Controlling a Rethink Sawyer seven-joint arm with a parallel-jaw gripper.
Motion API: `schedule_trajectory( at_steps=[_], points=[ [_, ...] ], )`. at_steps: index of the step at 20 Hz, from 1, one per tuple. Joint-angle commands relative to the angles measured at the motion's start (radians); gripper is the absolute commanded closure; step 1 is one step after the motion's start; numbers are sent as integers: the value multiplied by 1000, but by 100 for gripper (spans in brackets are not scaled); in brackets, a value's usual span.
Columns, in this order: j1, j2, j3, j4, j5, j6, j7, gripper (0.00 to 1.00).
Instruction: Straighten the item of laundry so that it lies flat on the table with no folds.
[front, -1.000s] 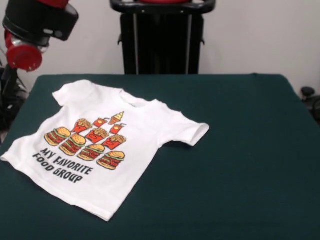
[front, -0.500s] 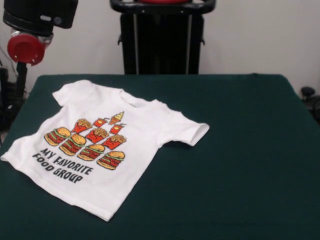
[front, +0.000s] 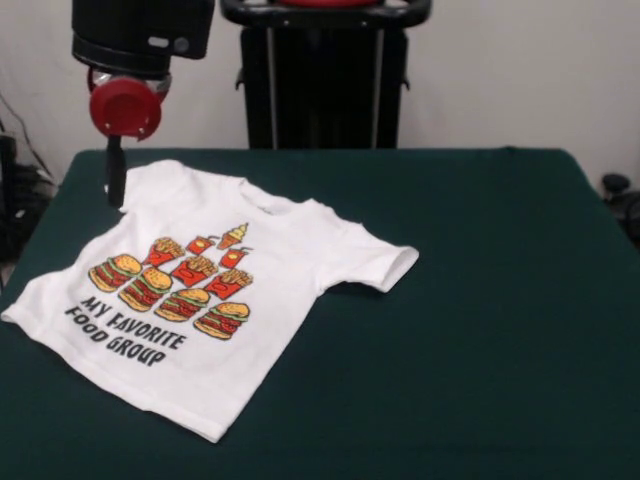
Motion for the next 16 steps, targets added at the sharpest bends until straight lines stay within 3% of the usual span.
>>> schedule_trajectory(
  at_steps=[1, 9, 16],
  points=[
    [65, -4, 140, 85, 65, 168, -76, 0],
    [120, -17, 128, 0, 111, 270, -40, 0],
    [163, 1, 93, -60, 62, 300, -73, 0]
  ],
)
